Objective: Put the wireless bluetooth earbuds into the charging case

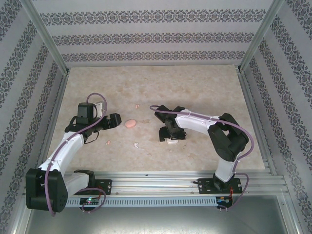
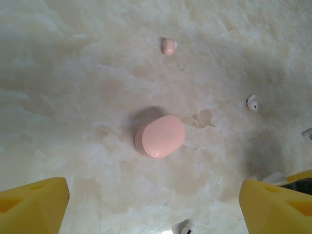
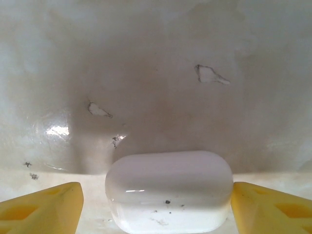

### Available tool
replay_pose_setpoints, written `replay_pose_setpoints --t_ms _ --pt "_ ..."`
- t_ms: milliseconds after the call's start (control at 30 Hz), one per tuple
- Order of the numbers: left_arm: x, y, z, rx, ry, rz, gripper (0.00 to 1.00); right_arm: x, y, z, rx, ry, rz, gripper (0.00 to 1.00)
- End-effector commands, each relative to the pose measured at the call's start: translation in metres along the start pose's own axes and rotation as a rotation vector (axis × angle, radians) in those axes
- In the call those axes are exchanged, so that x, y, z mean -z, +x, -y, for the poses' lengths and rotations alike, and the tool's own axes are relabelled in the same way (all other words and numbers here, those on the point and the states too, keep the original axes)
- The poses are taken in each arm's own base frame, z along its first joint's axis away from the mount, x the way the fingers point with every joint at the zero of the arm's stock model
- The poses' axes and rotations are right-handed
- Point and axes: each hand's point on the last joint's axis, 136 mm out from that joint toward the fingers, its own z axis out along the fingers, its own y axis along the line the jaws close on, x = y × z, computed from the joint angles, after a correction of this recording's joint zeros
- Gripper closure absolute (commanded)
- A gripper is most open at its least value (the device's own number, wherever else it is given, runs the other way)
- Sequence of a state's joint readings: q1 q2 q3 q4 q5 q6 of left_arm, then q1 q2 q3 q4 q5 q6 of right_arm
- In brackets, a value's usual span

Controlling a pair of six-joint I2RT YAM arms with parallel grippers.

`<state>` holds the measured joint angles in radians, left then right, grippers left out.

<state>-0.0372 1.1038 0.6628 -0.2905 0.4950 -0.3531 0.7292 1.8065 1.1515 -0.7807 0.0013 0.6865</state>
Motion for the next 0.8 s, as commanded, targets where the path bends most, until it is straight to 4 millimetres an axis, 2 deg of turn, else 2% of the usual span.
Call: replay_pose_setpoints --t_ms 0,267,400,567,667,767 --pt "0.004 0.0 0.005 0.018 0.04 0.012 0.12 -0.01 0.003 0.005 -0.034 0.006 -0.023 0.23" --pt "0.002 0.003 0.011 0.018 0.082 0.009 0.16 -0.022 0.014 0.009 -0.041 0.007 -0.06 0.32" --pt "0.004 0.001 0.024 -0.006 0.156 0.017 0.19 -0.016 0.014 0.007 -0.049 -0.013 -0.054 0.37" --pt "0.01 -0.001 0.044 -0.064 0.256 0.036 0.22 0.008 0.002 -0.003 -0.085 -0.09 0.015 0.4" --pt "0.014 -0.003 0.059 -0.107 0.307 0.055 0.23 0.033 -0.008 -0.01 -0.111 -0.151 0.075 0.41" --pt "0.016 -0.005 0.077 -0.176 0.341 0.1 0.23 0.068 -0.021 -0.018 -0.139 -0.231 0.151 0.42"
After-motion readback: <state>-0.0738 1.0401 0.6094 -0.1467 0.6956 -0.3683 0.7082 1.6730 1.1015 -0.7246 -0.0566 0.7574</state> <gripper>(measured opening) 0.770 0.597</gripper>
